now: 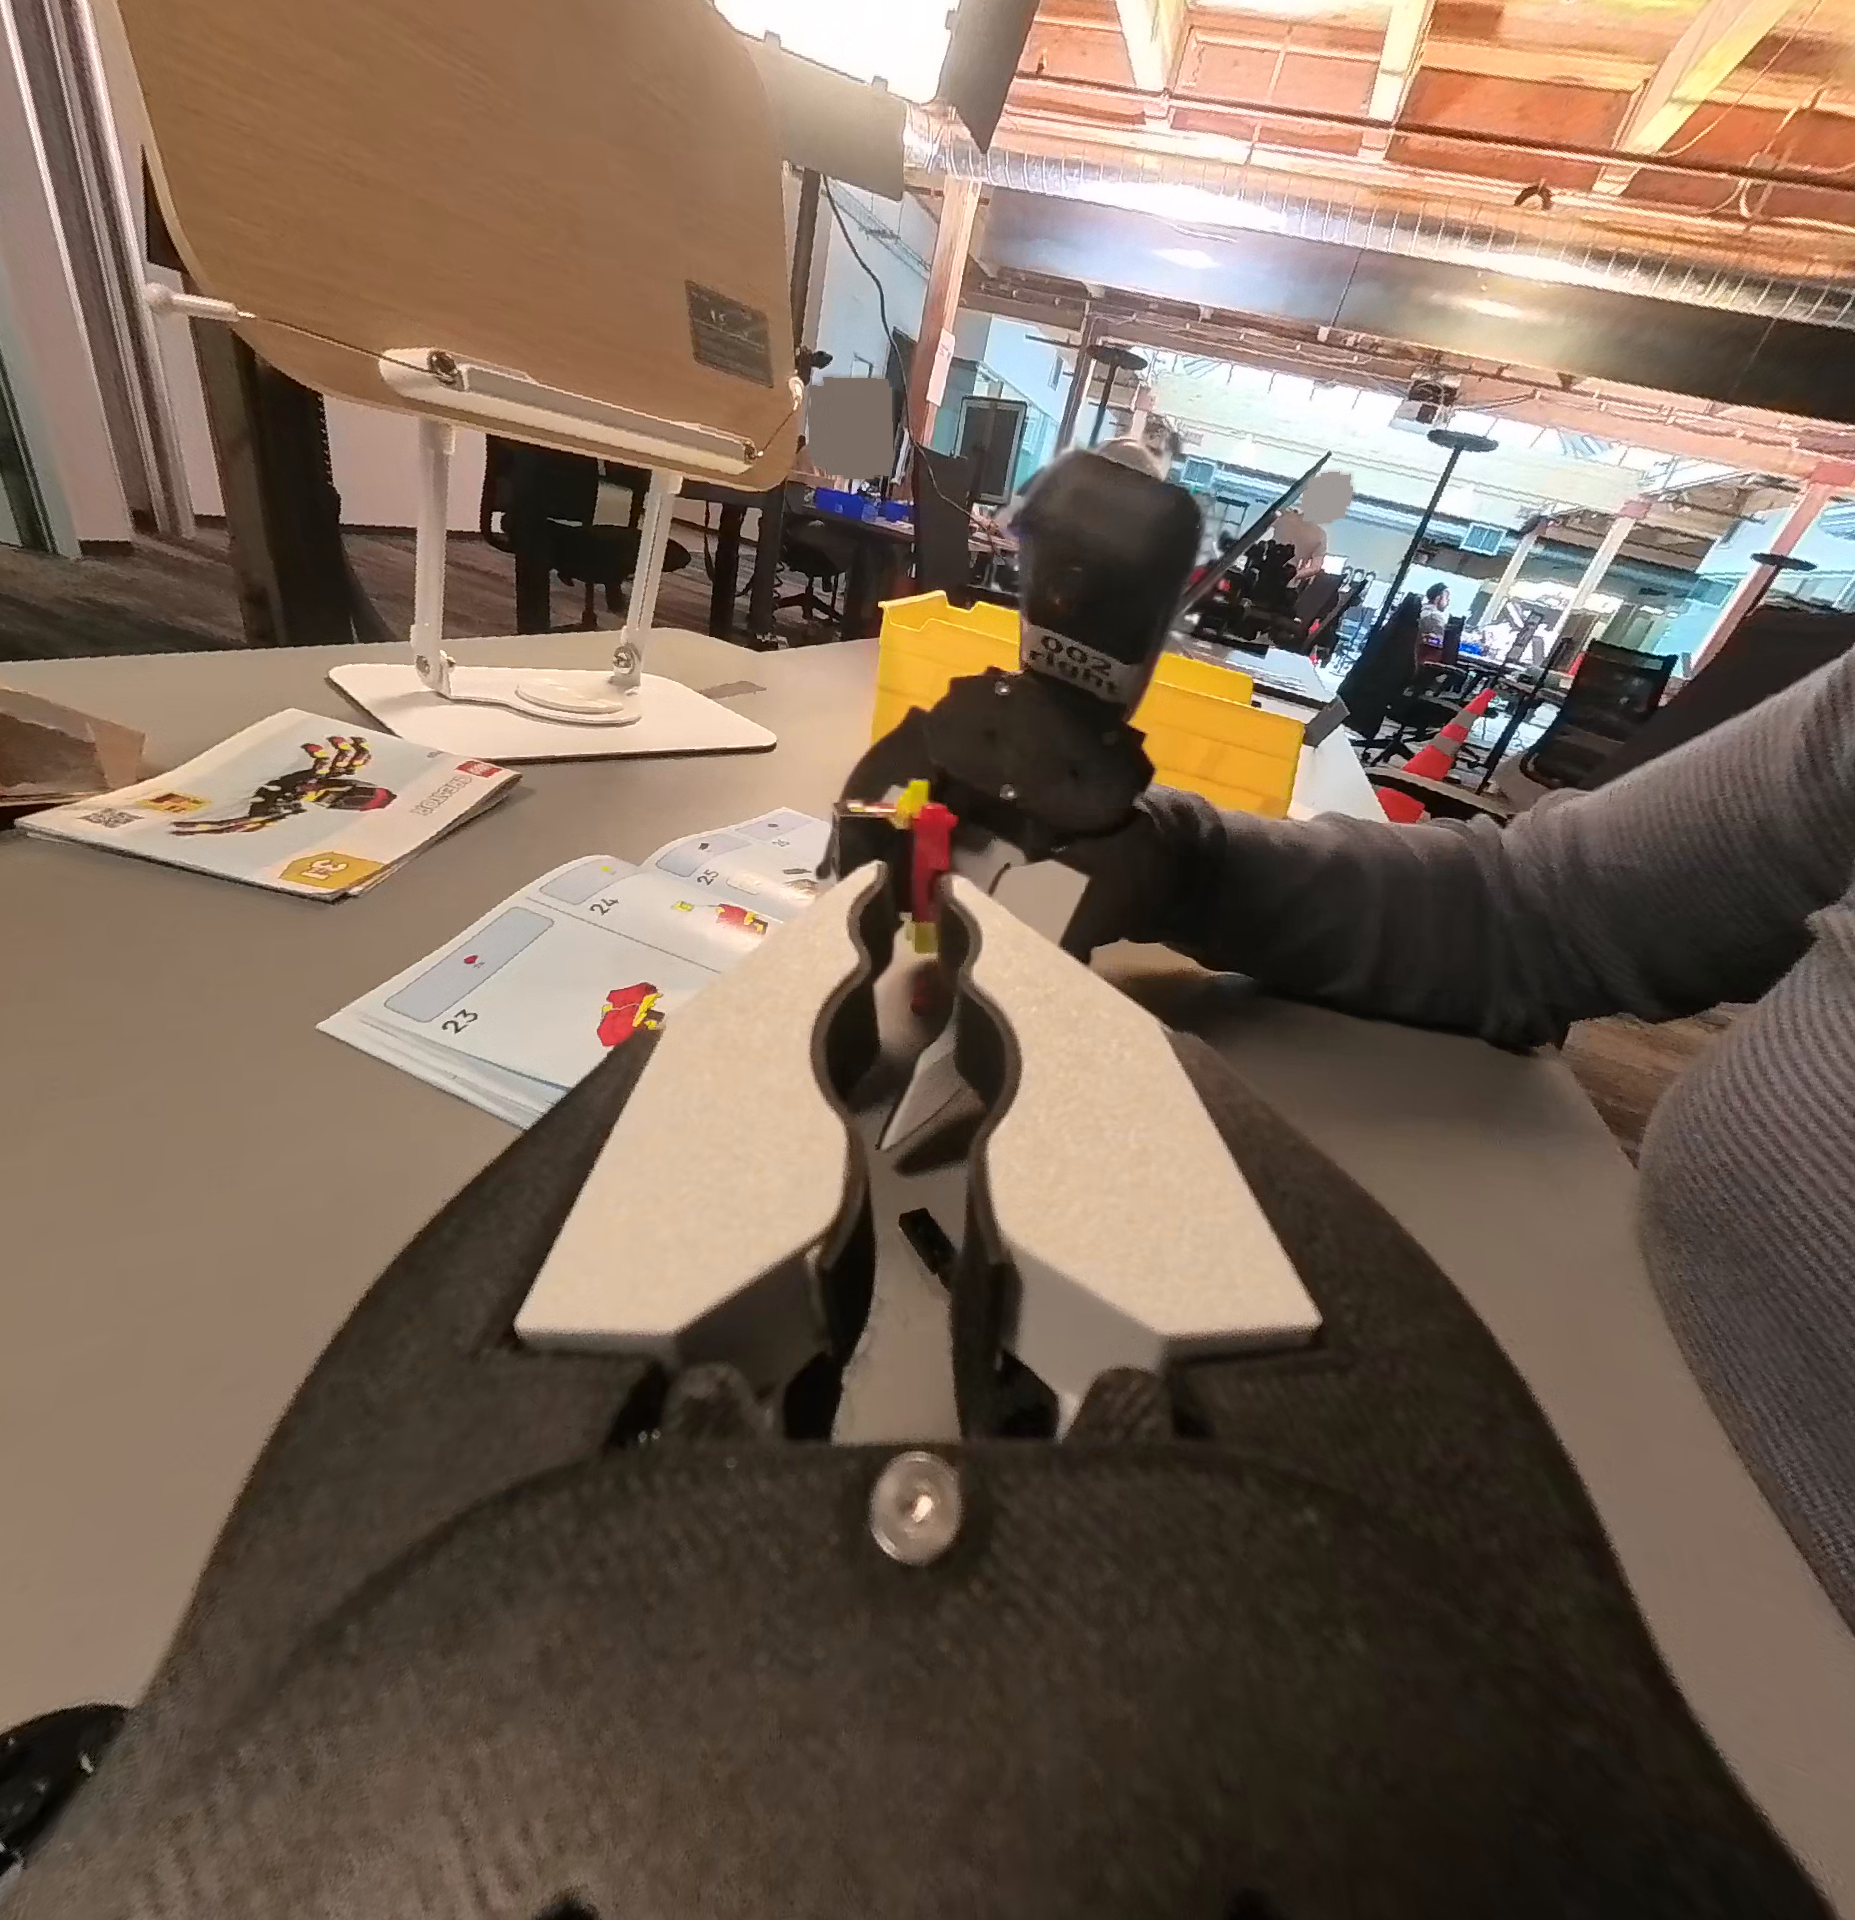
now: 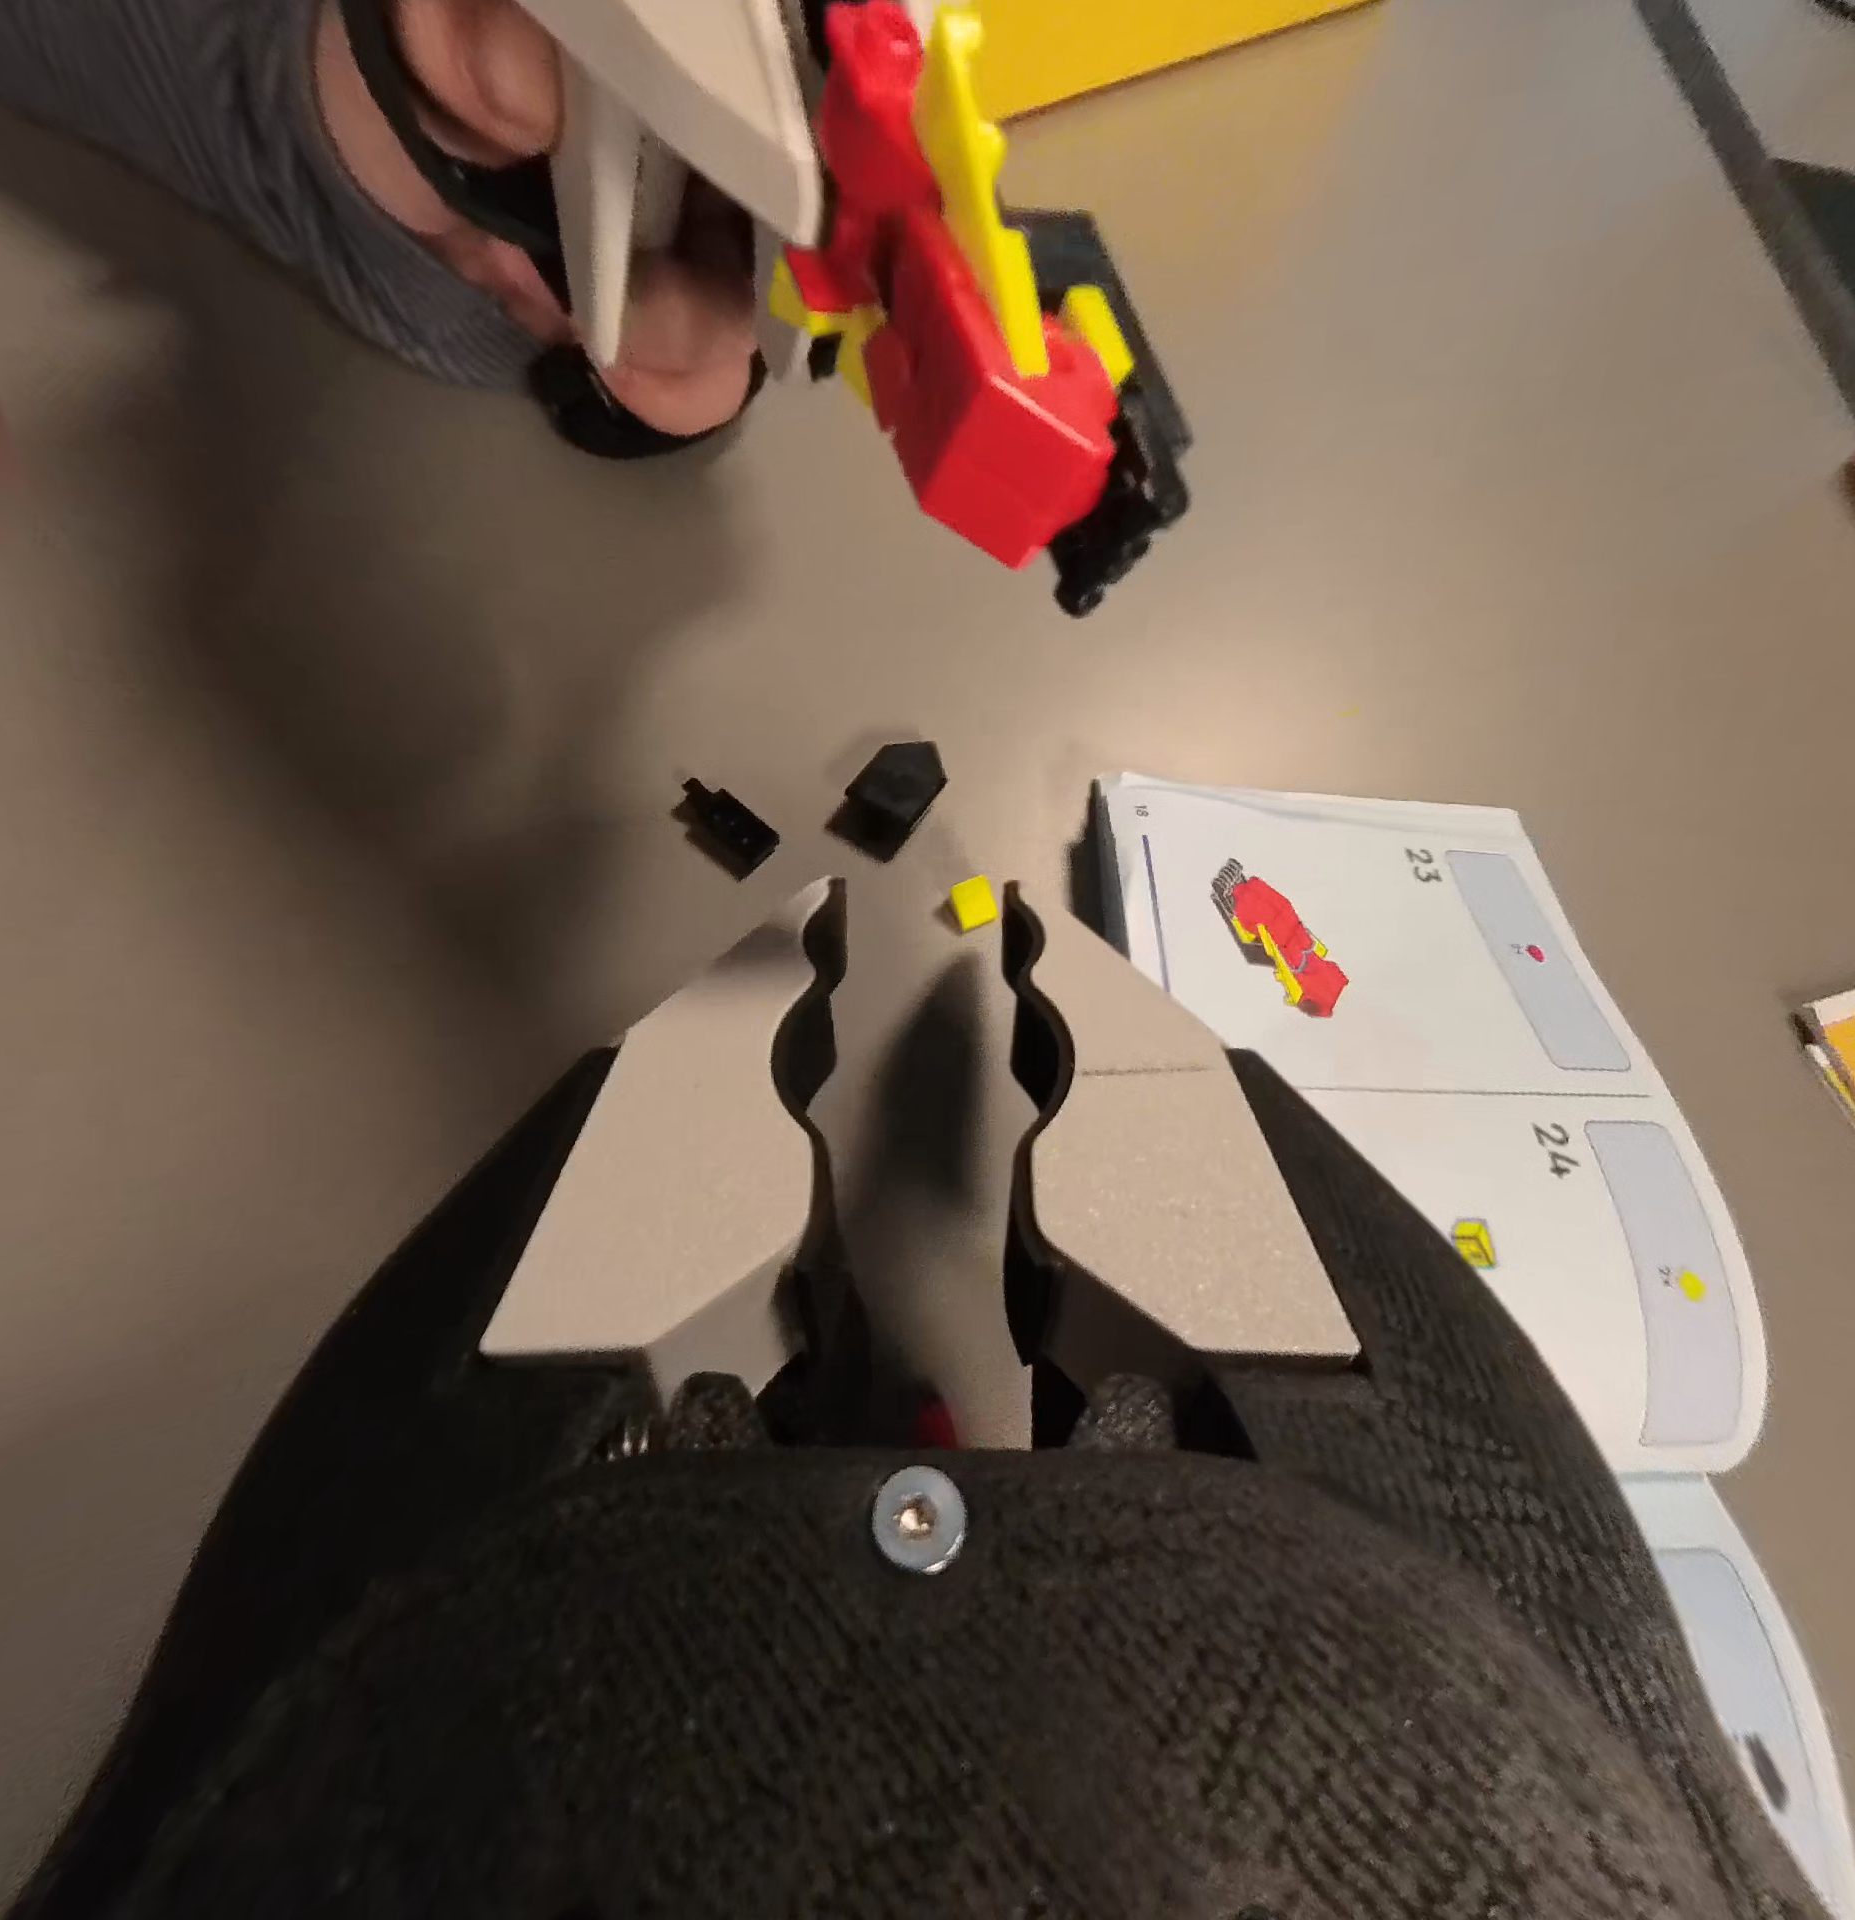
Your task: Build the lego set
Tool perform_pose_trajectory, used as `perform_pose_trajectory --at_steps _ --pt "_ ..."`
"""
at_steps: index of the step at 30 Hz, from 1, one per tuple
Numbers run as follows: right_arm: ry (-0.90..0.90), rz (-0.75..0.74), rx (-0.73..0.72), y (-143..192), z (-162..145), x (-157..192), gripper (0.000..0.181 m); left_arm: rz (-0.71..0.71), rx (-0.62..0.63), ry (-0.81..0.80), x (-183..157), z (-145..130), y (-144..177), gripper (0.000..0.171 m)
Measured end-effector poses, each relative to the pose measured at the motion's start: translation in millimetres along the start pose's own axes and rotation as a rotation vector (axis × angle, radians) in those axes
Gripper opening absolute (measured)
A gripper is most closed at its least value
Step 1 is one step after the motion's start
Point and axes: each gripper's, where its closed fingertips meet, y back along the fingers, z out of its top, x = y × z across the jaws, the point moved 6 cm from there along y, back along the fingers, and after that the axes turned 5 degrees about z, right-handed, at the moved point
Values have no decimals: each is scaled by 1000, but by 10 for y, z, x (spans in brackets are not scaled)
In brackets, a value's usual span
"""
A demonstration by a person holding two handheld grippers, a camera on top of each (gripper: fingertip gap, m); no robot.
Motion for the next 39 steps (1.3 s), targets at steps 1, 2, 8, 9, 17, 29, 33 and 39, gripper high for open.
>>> perform_pose_trajectory --at_steps 1,2,8,9,17,29,33,39 --pt "-13 17 2 -14 5 -20 29 0 1 1 1 0 -1 6" --pt "-25 36 1 -25 10 -38 29 -1 2 1 1 0 0 6" --pt "-42 126 30 -61 -14 -121 23 -9 5 1 -6 -3 -5 5" --pt "-41 138 38 -68 -21 -129 22 -9 5 0 -7 -4 -6 5" --pt "-29 168 56 -87 -35 -184 13 -15 8 3 -8 -4 -6 6" --pt "-23 145 -12 91 117 -174 5 -21 8 -18 -38 -10 -8 6" --pt "-45 88 -192 520 481 -212 5 -86 16 -66 -148 -30 -35 6" --pt "24 214 -277 695 861 158 5 -198 14 -89 -284 -51 -52 6"
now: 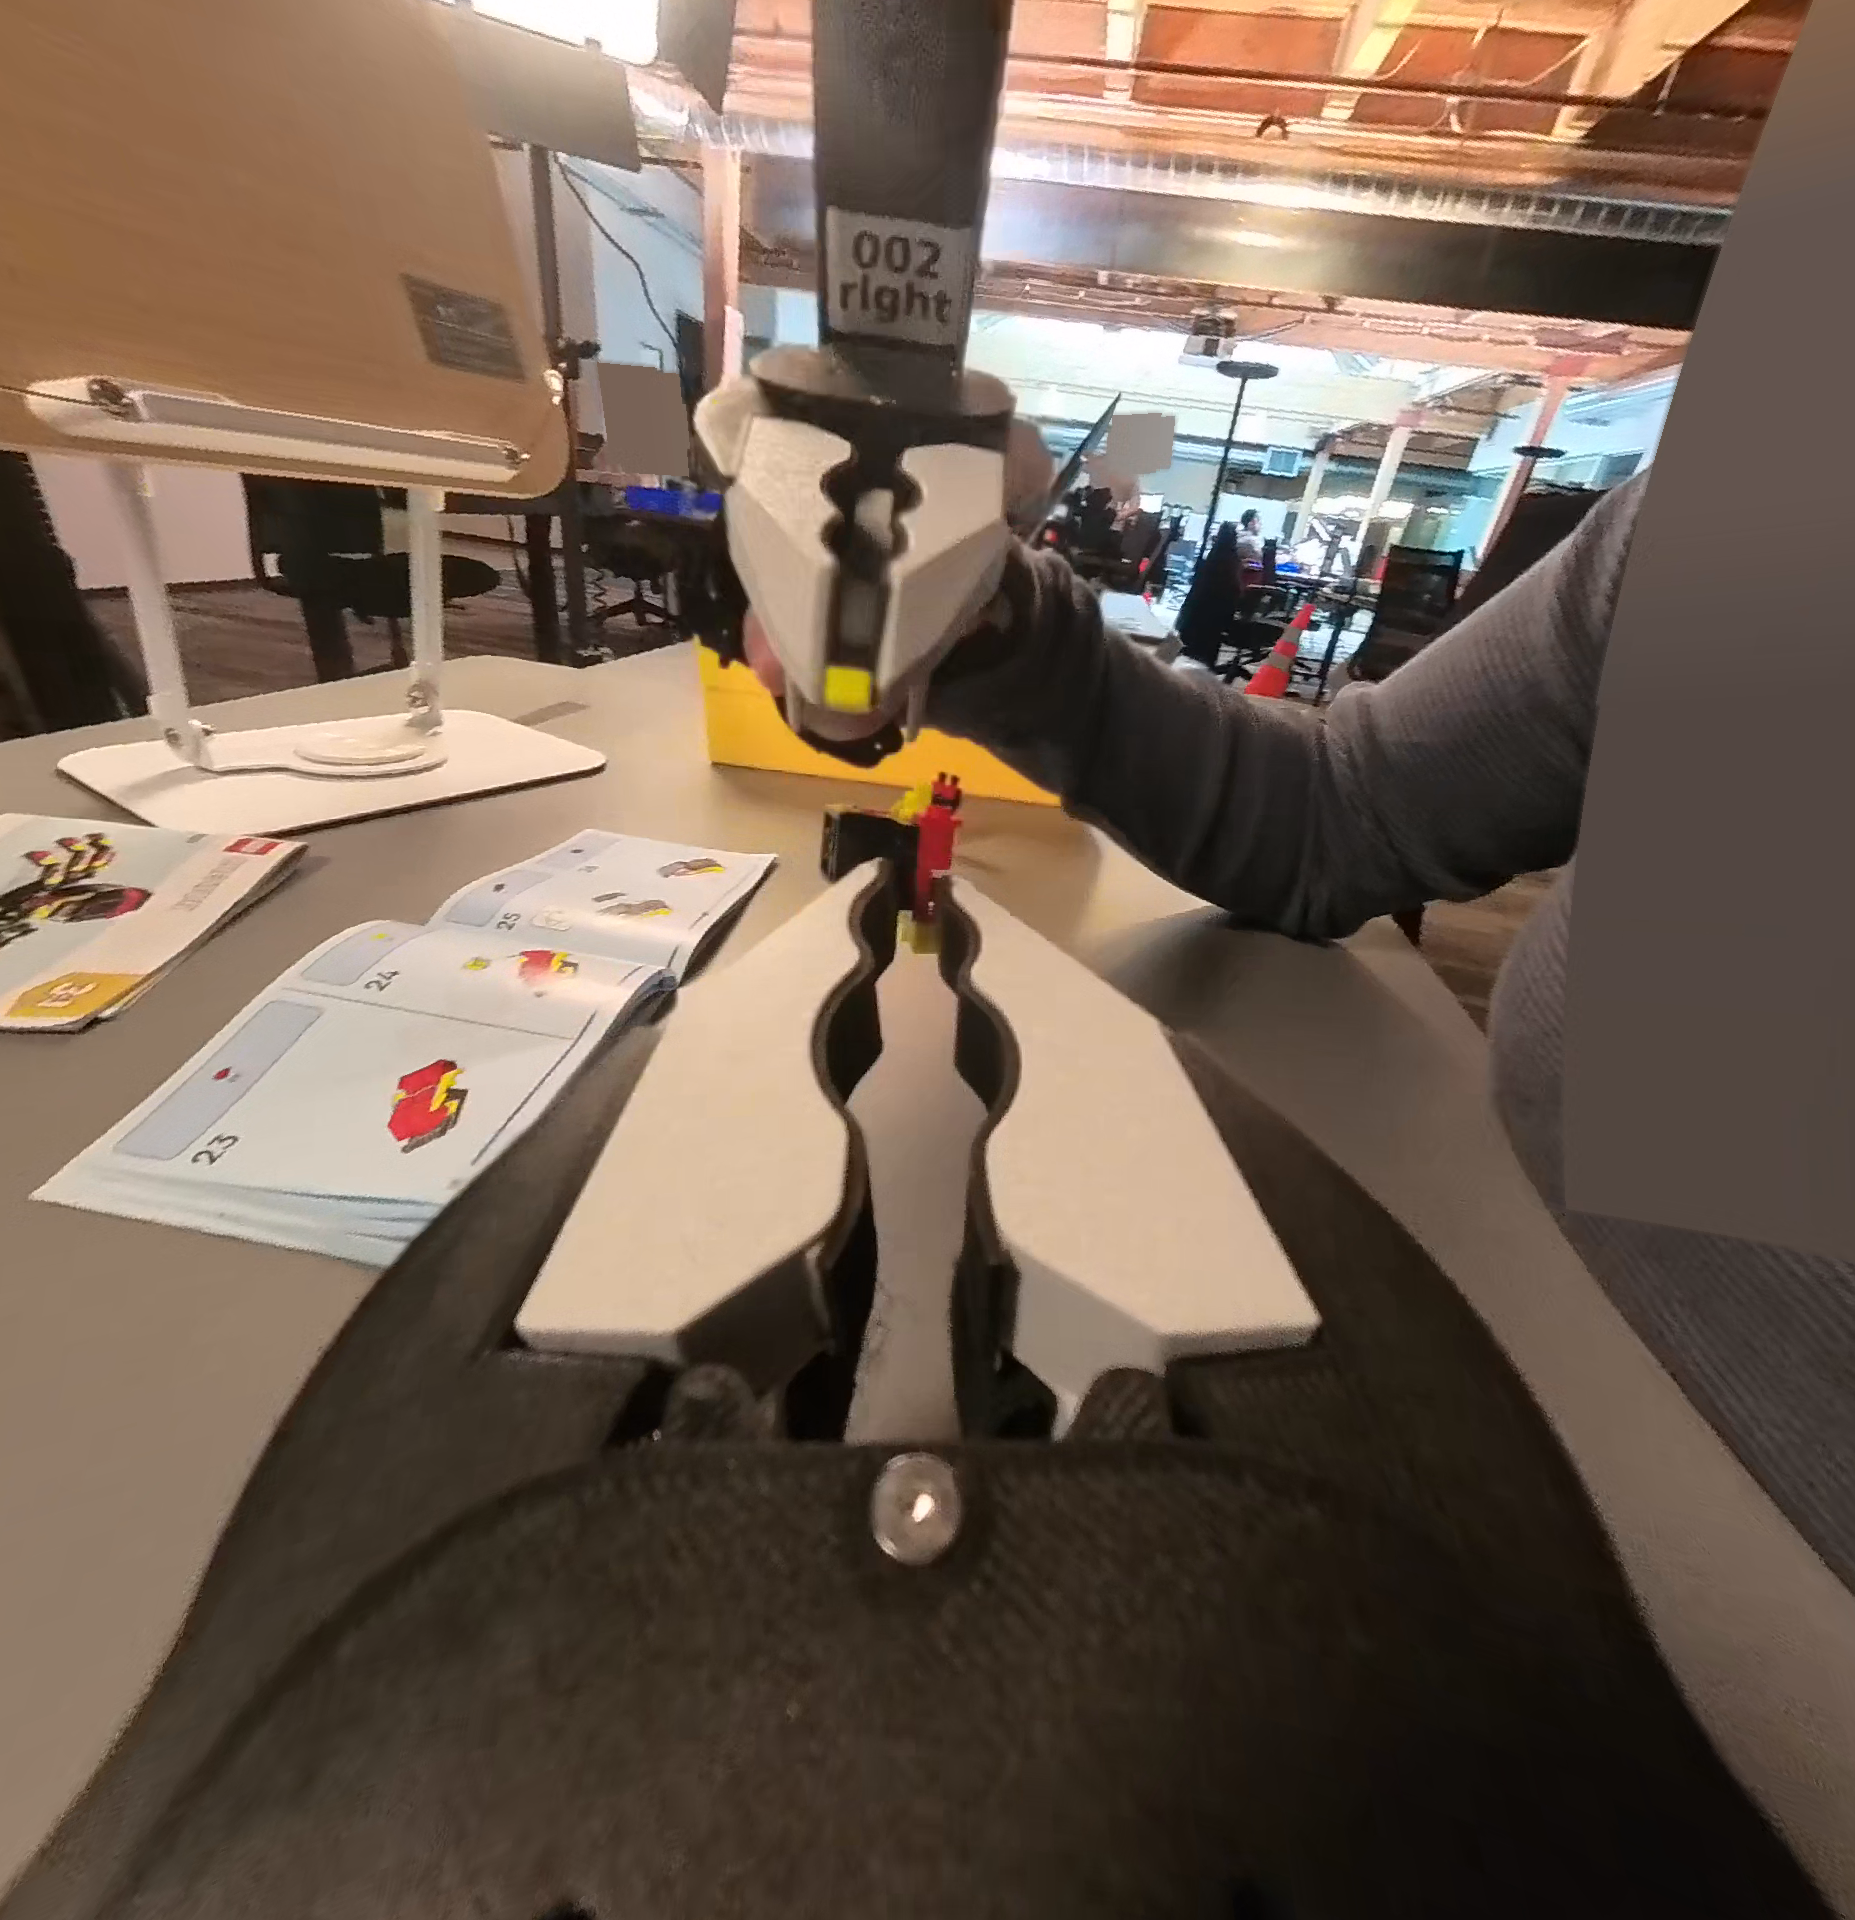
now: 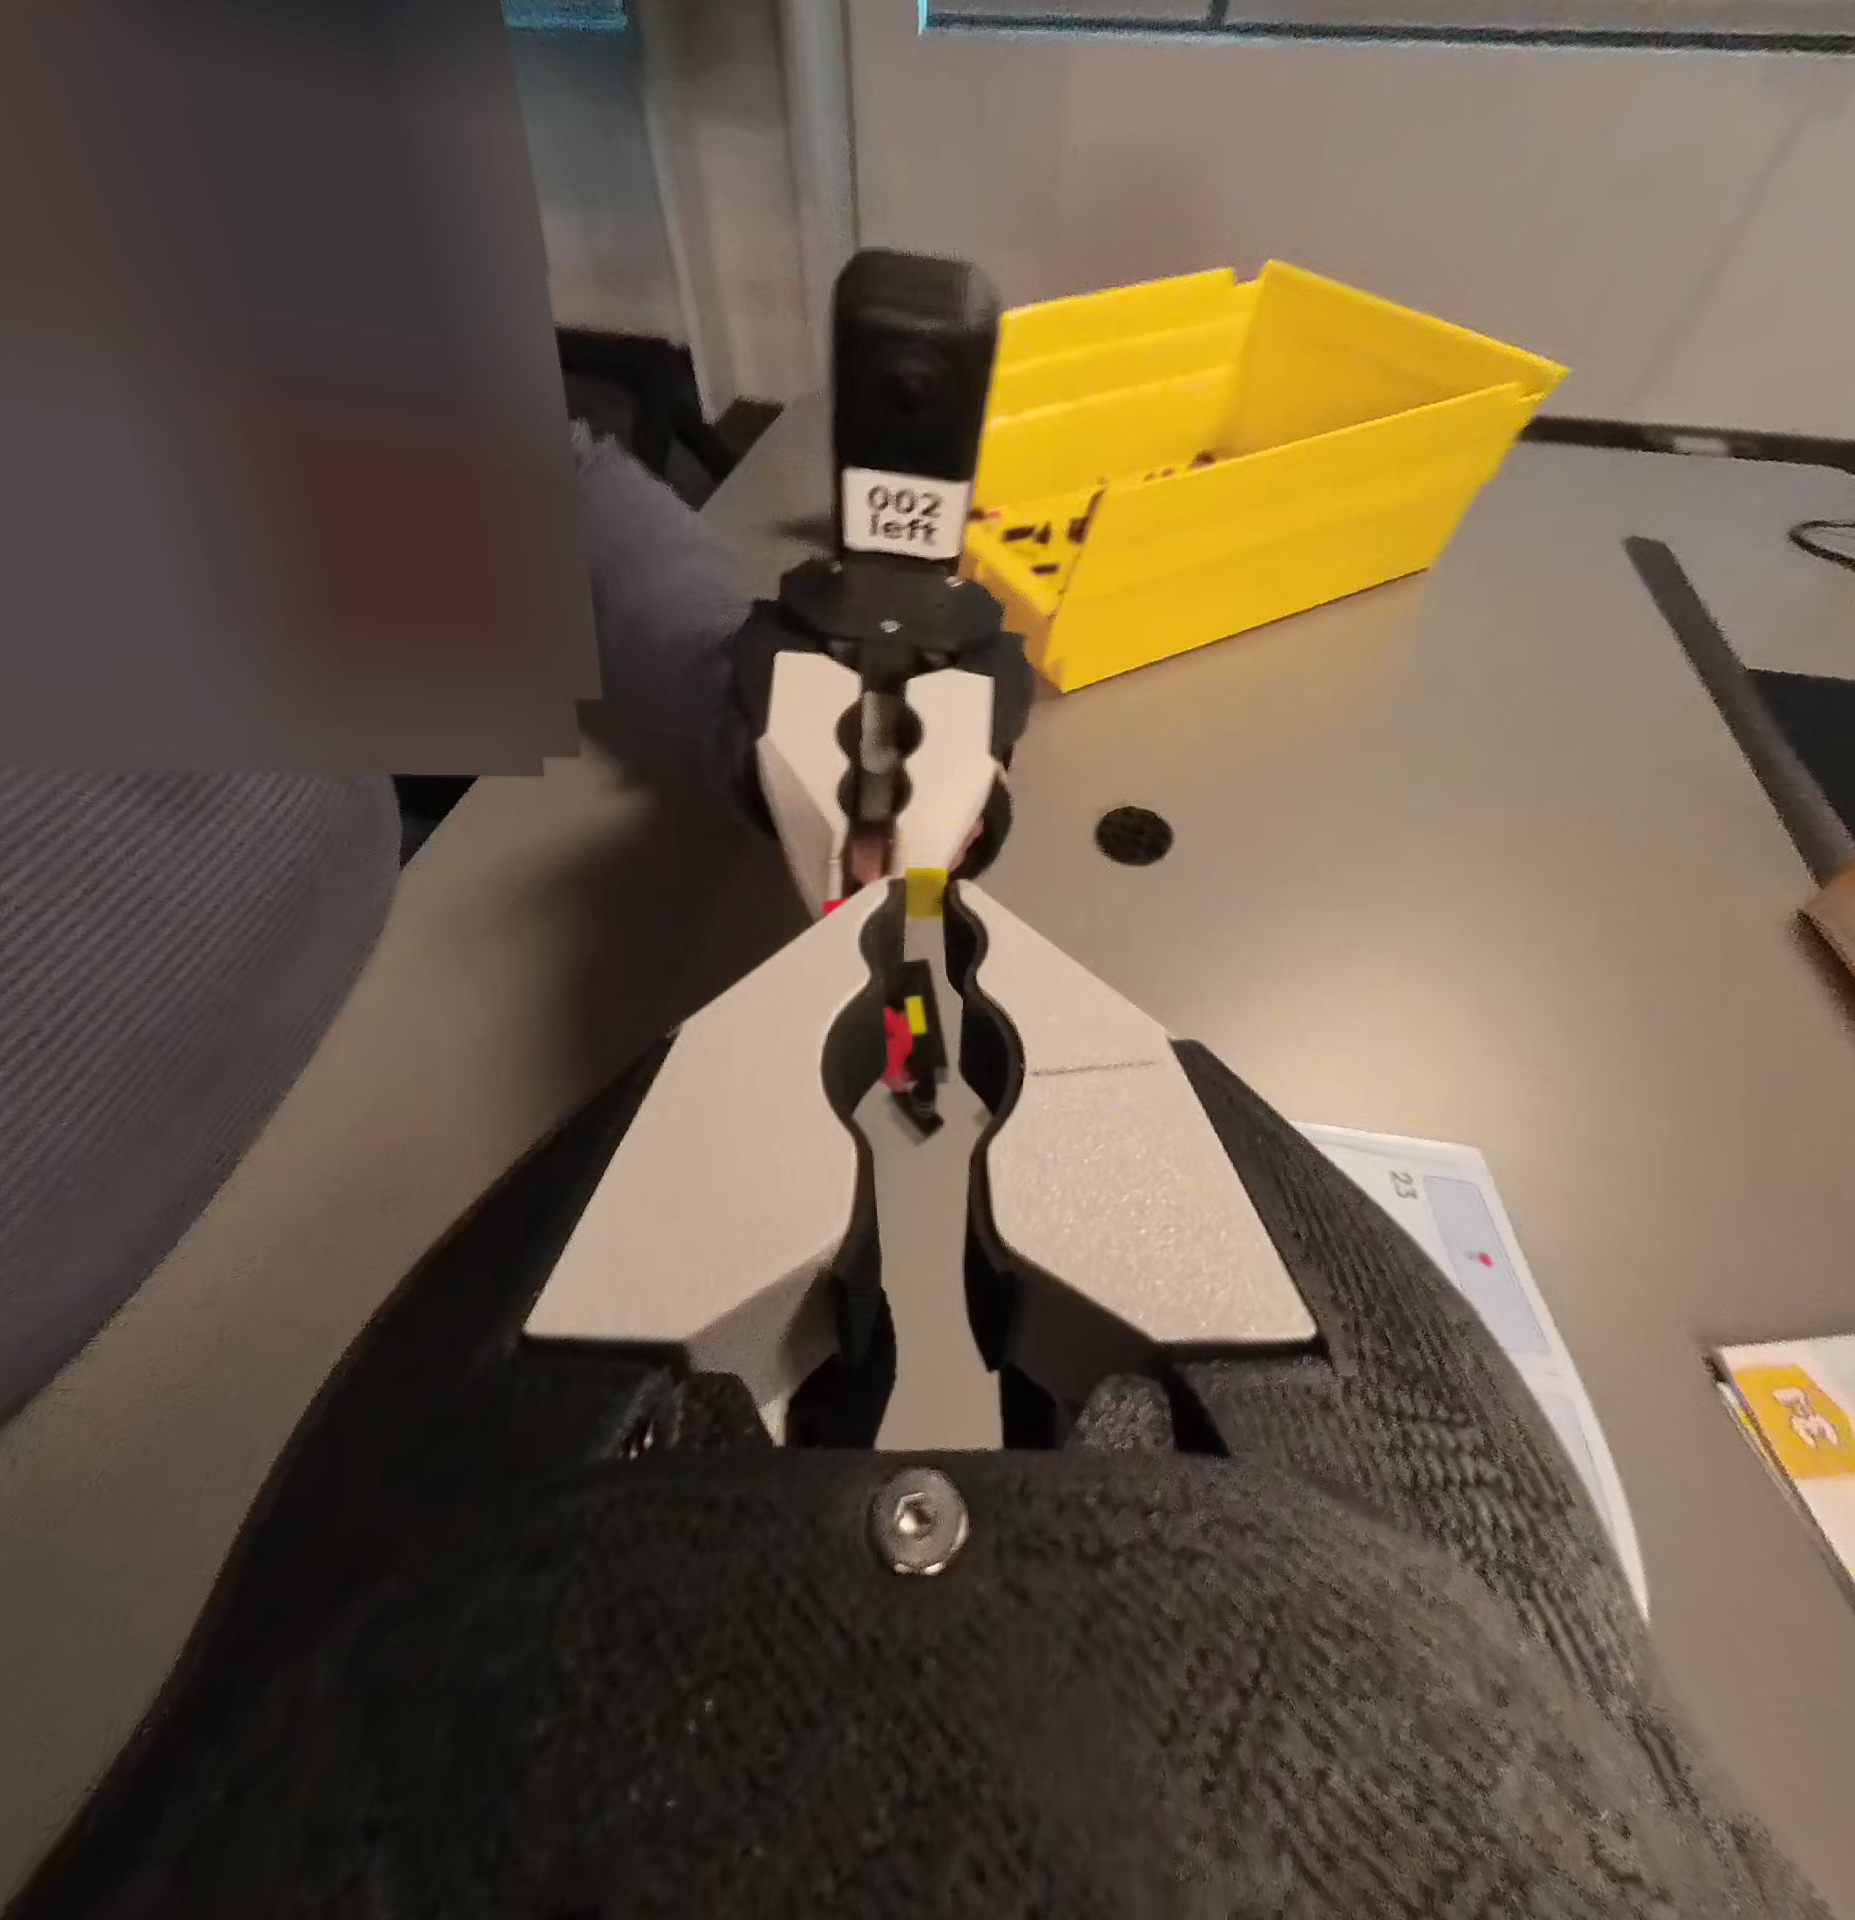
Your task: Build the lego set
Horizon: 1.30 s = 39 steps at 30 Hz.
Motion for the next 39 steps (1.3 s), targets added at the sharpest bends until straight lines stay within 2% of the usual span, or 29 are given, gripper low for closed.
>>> perform_pose_trajectory --at_steps 9,35,39 --pt "92 34 162 -147 -13 196 5 -51 7 44 -27 -8 -14 6" --pt "127 30 195 -155 -44 212 8 -69 16 49 -41 -11 -20 6" --pt "135 5 184 -143 -24 197 14 -64 13 53 -36 -10 -17 6"
